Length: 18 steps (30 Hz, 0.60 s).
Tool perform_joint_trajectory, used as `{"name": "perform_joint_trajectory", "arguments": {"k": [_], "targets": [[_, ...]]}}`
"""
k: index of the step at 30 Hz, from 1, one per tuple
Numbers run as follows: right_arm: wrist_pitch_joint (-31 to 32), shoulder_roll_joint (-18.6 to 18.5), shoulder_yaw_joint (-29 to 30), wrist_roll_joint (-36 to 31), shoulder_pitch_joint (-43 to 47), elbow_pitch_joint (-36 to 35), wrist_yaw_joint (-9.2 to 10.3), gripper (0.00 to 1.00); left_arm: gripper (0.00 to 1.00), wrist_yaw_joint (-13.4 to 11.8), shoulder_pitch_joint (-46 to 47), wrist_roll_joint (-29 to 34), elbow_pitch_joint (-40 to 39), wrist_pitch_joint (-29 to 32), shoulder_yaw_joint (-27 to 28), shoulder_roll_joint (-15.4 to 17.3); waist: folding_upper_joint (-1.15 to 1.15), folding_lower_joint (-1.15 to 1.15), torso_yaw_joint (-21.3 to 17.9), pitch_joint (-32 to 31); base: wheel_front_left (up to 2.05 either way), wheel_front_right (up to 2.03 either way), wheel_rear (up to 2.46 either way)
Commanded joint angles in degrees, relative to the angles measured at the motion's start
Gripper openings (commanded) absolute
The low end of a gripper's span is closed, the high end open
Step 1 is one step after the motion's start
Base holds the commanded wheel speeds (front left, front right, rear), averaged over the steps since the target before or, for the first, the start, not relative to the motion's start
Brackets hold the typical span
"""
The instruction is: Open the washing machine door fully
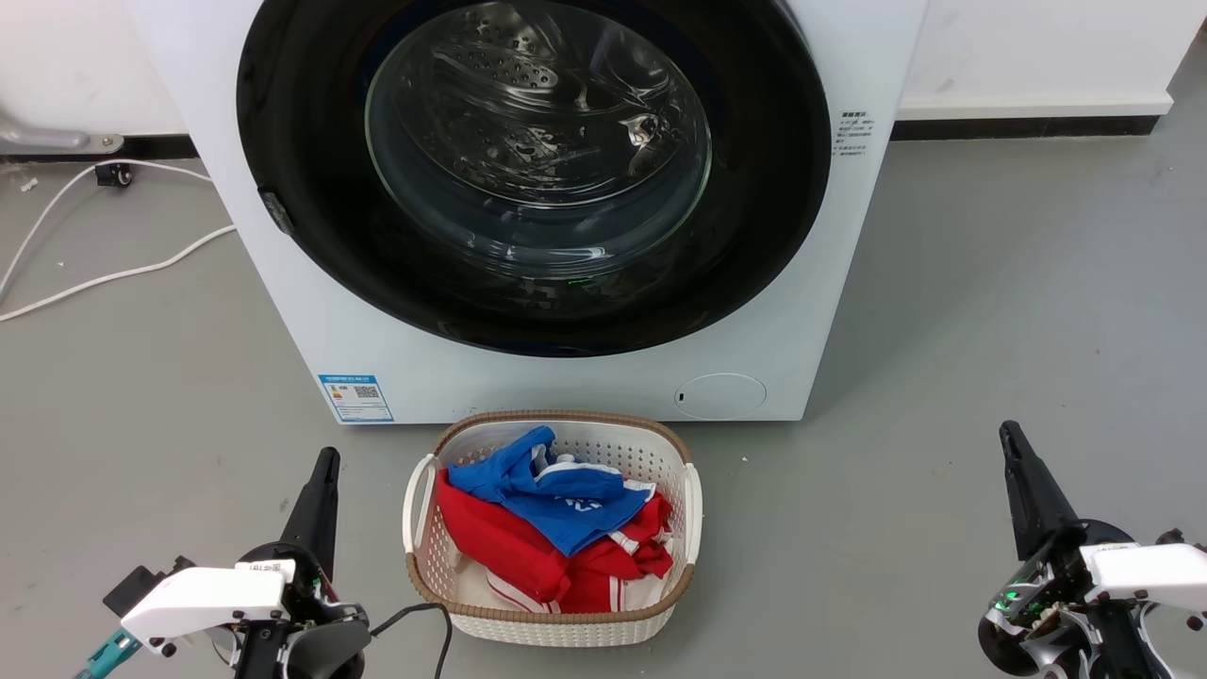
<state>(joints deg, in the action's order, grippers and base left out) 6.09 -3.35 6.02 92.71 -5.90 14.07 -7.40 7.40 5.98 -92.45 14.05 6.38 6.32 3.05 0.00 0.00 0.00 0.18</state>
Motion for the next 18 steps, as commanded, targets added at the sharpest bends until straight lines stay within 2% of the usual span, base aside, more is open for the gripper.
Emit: {"name": "perform_joint_trajectory", "arguments": {"k": [1, 18], "targets": [[0.1, 0.2, 0.1, -0.3, -0.7, 0.1, -0.17, 0.00, 0.00, 0.2, 0.5, 0.2, 0.1, 0.1, 0.2, 0.0, 0.00, 0.00, 0.0, 0.0, 0.00, 0.00, 0.00], [0.2, 0.3, 0.2, -0.5, -0.7, 0.1, -0.17, 0.00, 0.00, 0.2, 0.5, 0.2, 0.1, 0.1, 0.2, -0.1, 0.00, 0.00, 0.0, 0.0, 0.00, 0.00, 0.00]]}}
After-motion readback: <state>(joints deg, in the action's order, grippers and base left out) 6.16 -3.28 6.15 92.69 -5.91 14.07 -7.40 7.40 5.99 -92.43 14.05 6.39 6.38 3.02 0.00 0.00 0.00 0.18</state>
